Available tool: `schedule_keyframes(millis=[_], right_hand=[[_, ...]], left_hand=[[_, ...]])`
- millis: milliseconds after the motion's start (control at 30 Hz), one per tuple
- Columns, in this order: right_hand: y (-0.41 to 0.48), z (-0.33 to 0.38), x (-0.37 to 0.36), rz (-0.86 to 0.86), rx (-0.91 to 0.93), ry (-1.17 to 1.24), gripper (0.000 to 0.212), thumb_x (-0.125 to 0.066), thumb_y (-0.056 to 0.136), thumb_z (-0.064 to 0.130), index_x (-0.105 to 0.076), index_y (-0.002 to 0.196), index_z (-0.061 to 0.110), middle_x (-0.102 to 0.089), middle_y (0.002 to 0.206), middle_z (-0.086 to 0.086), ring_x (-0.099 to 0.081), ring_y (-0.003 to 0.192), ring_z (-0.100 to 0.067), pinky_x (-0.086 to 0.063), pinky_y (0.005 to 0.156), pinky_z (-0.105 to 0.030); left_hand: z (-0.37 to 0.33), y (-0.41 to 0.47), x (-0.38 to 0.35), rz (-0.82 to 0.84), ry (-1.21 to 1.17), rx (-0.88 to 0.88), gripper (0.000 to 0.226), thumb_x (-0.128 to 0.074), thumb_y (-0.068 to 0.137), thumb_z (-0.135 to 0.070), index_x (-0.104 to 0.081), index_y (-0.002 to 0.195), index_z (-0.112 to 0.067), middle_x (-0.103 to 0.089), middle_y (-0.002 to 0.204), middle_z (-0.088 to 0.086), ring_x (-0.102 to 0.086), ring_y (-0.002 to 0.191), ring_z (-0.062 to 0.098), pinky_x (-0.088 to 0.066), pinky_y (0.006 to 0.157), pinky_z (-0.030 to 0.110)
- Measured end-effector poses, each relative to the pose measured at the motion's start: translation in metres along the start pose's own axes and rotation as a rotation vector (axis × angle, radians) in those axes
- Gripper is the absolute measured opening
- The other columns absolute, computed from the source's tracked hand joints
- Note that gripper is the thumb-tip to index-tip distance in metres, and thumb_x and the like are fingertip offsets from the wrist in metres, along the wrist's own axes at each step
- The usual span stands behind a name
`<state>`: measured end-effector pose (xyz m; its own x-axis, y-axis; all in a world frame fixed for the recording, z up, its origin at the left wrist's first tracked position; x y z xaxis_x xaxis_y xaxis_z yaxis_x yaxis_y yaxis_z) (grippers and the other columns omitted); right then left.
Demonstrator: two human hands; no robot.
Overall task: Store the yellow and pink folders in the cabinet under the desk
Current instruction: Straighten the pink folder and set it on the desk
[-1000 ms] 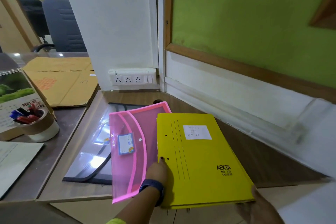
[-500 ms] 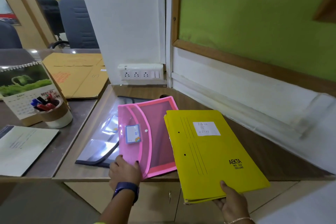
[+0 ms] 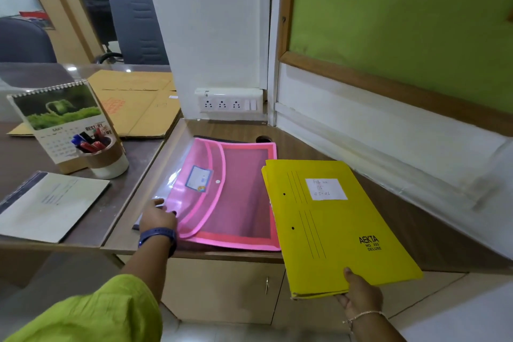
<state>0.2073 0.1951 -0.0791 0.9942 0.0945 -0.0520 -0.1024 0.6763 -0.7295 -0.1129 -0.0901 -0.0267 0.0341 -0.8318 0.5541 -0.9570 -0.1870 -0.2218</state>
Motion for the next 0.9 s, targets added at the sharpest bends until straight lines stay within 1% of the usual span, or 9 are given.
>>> schedule_keyframes(millis=[133, 233, 333, 433, 533, 633, 733, 800, 900], right_hand=[[0.003, -0.003, 0.000, -0.027, -0.047, -0.019, 0.051, -0.060, 0.089, 0.007, -0.041, 0.136, -0.002, -0.048, 0.139, -0.024, -0.051, 0.122, -0.043, -0.044, 0.096, -0.059], [0.005, 0.005, 0.006, -0.200, 0.002, -0.107, 0.084, -0.073, 0.078, 0.011, -0.022, 0.145, 0.007, -0.034, 0.147, -0.023, -0.044, 0.126, -0.045, -0.043, 0.098, -0.058], [-0.006, 0.025, 0.009, -0.374, 0.155, -0.373, 0.115, -0.081, 0.069, 0.022, -0.001, 0.151, 0.014, -0.008, 0.157, -0.024, -0.025, 0.138, -0.047, -0.027, 0.109, -0.055], [-0.014, 0.038, -0.011, -0.397, 0.442, -0.692, 0.117, -0.079, 0.070, 0.025, 0.004, 0.150, 0.005, 0.007, 0.157, -0.027, -0.002, 0.146, -0.042, -0.011, 0.116, -0.053], [-0.027, 0.036, -0.057, -0.239, 0.793, -0.999, 0.102, -0.078, 0.071, 0.022, -0.015, 0.150, 0.008, -0.007, 0.158, -0.026, -0.008, 0.146, -0.042, -0.016, 0.115, -0.054], [-0.038, 0.012, -0.124, 0.162, 1.001, -1.317, 0.077, -0.065, 0.080, 0.038, -0.028, 0.147, 0.025, -0.016, 0.160, -0.011, -0.013, 0.147, -0.033, -0.027, 0.115, -0.047], [-0.044, -0.006, -0.180, 0.333, 1.058, -1.609, 0.060, -0.045, 0.086, 0.051, -0.030, 0.143, 0.040, -0.010, 0.162, 0.005, -0.005, 0.149, -0.023, -0.014, 0.118, -0.043], [-0.043, -0.012, -0.212, 0.389, 1.053, -1.690, 0.055, -0.041, 0.090, 0.042, -0.031, 0.144, 0.034, -0.020, 0.160, 0.004, -0.011, 0.149, -0.019, -0.008, 0.119, -0.042], [-0.038, -0.018, -0.245, 0.351, 1.034, -1.855, 0.055, -0.042, 0.091, 0.037, -0.034, 0.143, 0.021, -0.041, 0.149, -0.007, -0.031, 0.141, -0.022, -0.008, 0.118, -0.045]], left_hand=[[0.014, 0.024, -0.003, 0.019, 0.127, 0.041, 0.042, -0.059, 0.082, -0.006, -0.051, 0.123, -0.010, -0.062, 0.123, 0.022, -0.057, 0.113, 0.039, -0.044, 0.103, 0.044], [0.020, 0.036, -0.003, 0.022, 0.262, 0.075, 0.047, -0.057, 0.078, -0.011, -0.051, 0.125, -0.012, -0.060, 0.123, 0.024, -0.056, 0.111, 0.042, -0.047, 0.098, 0.048], [0.015, 0.046, -0.001, 0.001, 0.345, 0.017, 0.055, -0.063, 0.078, -0.031, -0.050, 0.128, -0.013, -0.058, 0.126, 0.022, -0.055, 0.113, 0.042, -0.047, 0.097, 0.051], [0.004, 0.056, -0.005, 0.047, 0.396, -0.047, 0.073, -0.066, 0.076, -0.044, -0.043, 0.135, -0.008, -0.051, 0.136, 0.024, -0.049, 0.121, 0.043, -0.043, 0.102, 0.051], [-0.003, 0.068, -0.009, 0.113, 0.454, -0.072, 0.090, -0.070, 0.072, -0.050, -0.034, 0.141, -0.005, -0.046, 0.141, 0.023, -0.046, 0.126, 0.041, -0.040, 0.104, 0.048], [-0.009, 0.080, -0.011, 0.151, 0.460, -0.060, 0.098, -0.076, 0.064, -0.051, -0.033, 0.139, -0.005, -0.047, 0.139, 0.024, -0.046, 0.126, 0.041, -0.041, 0.104, 0.048], [-0.014, 0.087, -0.012, 0.201, 0.447, 0.009, 0.107, -0.084, 0.056, -0.047, -0.032, 0.139, -0.004, -0.043, 0.141, 0.024, -0.043, 0.128, 0.042, -0.041, 0.105, 0.050], [-0.017, 0.093, -0.013, 0.228, 0.478, 0.049, 0.110, -0.087, 0.049, -0.045, -0.034, 0.137, -0.005, -0.045, 0.139, 0.023, -0.045, 0.126, 0.041, -0.043, 0.100, 0.049], [-0.021, 0.103, -0.015, 0.274, 0.562, 0.081, 0.114, -0.089, 0.041, -0.048, -0.038, 0.134, -0.005, -0.049, 0.136, 0.020, -0.050, 0.121, 0.039, -0.048, 0.096, 0.045]])
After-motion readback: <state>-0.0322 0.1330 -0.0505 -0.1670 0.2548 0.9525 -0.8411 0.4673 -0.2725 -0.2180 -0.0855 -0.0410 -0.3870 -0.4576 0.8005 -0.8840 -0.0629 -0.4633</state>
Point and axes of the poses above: each hand's wrist, its own y-axis towards the middle knuckle, its own x-axis out of the back of the hand, z = x × y, the point moved 5 cm from there along y, towards the middle knuckle
